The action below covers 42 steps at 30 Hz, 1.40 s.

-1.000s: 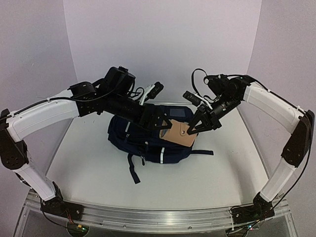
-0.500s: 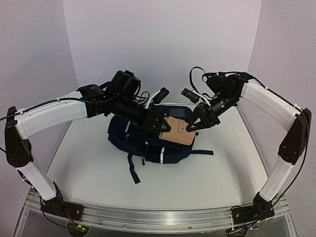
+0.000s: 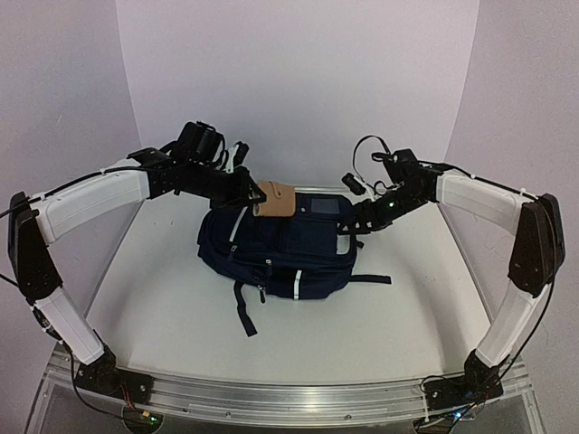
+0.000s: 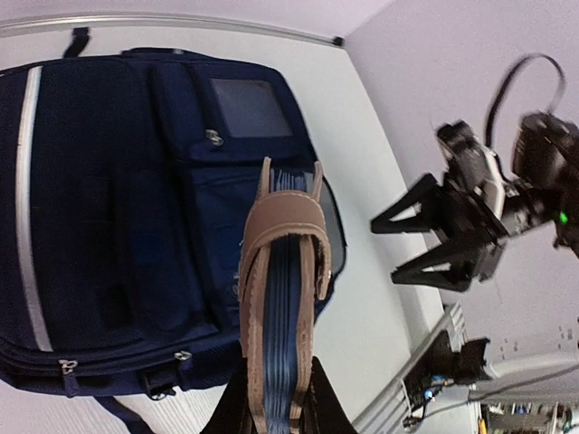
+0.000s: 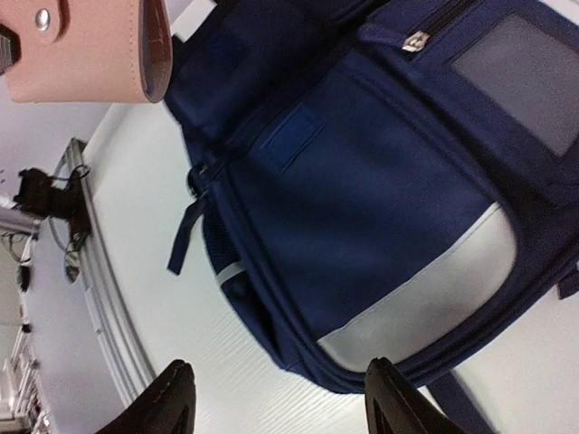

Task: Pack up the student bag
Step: Pick up the personal item from the center of the board, then place the personal item in the student bag.

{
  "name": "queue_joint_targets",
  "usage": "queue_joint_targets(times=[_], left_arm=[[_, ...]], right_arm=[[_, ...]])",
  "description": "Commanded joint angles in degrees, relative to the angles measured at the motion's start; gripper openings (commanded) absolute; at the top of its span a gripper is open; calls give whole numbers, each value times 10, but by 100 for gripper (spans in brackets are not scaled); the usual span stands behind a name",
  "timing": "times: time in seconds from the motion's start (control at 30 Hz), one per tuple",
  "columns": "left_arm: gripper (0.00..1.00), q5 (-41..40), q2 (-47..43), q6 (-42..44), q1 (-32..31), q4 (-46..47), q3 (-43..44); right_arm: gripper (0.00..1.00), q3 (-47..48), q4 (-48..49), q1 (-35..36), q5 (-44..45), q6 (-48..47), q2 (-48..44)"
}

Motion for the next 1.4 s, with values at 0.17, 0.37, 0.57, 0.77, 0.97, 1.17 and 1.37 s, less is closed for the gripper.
queue_joint_targets(times=[0.17, 0.37, 0.57, 0.77, 0.97, 1.17, 1.37], left_arm=[[0, -56, 71, -47, 24, -109, 82], [0, -114, 81, -60, 25, -173, 103], [0, -116, 84, -69, 28, -183, 98], [0, -56, 103, -81, 28, -137, 89], [0, -23, 129, -92, 28, -112, 88], [0, -21, 144, -100, 28, -105, 89], [0, -18, 144, -98, 28, -105, 86]], right_arm=[[61, 87, 85, 81, 194, 124, 47], [61, 31, 75, 92, 217, 98, 69], [54, -28, 71, 40, 272, 12, 116], [53, 19, 69, -33, 311, -54, 168], [53, 139, 43, -41, 275, -36, 176], [58, 175, 30, 27, 251, 35, 114], [59, 202, 36, 117, 325, 55, 137]])
